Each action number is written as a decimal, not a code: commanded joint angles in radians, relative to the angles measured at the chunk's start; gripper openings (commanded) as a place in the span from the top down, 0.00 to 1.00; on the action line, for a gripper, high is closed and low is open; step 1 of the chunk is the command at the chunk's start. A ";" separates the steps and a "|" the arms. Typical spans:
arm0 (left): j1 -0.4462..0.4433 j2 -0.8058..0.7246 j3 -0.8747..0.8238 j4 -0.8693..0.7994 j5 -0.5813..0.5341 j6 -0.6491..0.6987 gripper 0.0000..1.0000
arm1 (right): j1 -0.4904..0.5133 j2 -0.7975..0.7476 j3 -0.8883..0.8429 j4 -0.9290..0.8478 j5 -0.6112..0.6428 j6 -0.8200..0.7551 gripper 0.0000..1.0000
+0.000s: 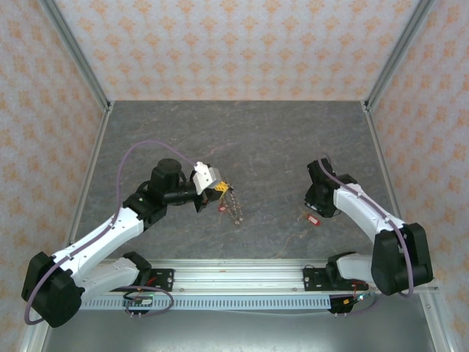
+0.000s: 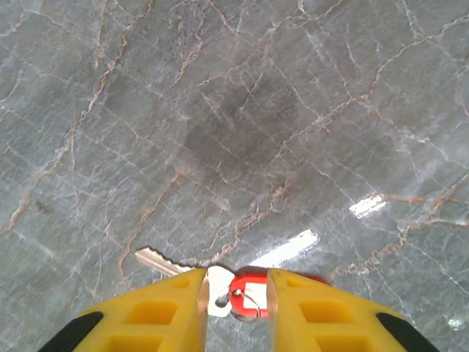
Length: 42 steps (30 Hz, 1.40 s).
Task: Put the keys on the keyring
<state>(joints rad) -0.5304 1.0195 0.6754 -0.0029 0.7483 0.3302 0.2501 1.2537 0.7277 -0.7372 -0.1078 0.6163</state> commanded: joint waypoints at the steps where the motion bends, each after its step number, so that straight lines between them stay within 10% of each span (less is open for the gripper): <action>1: -0.007 0.000 0.019 0.051 0.022 -0.006 1.00 | 0.003 0.008 -0.046 -0.038 -0.099 0.026 0.72; 29: -0.008 0.004 0.029 0.024 0.023 0.000 1.00 | 0.012 0.085 -0.079 0.019 -0.112 0.010 0.78; 42: -0.010 0.016 0.035 0.021 0.025 0.002 1.00 | 0.025 0.081 -0.019 -0.019 -0.062 -0.070 0.98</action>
<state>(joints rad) -0.5304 1.0389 0.6758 -0.0040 0.7517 0.3309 0.2661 1.3296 0.6682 -0.7193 -0.2157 0.5819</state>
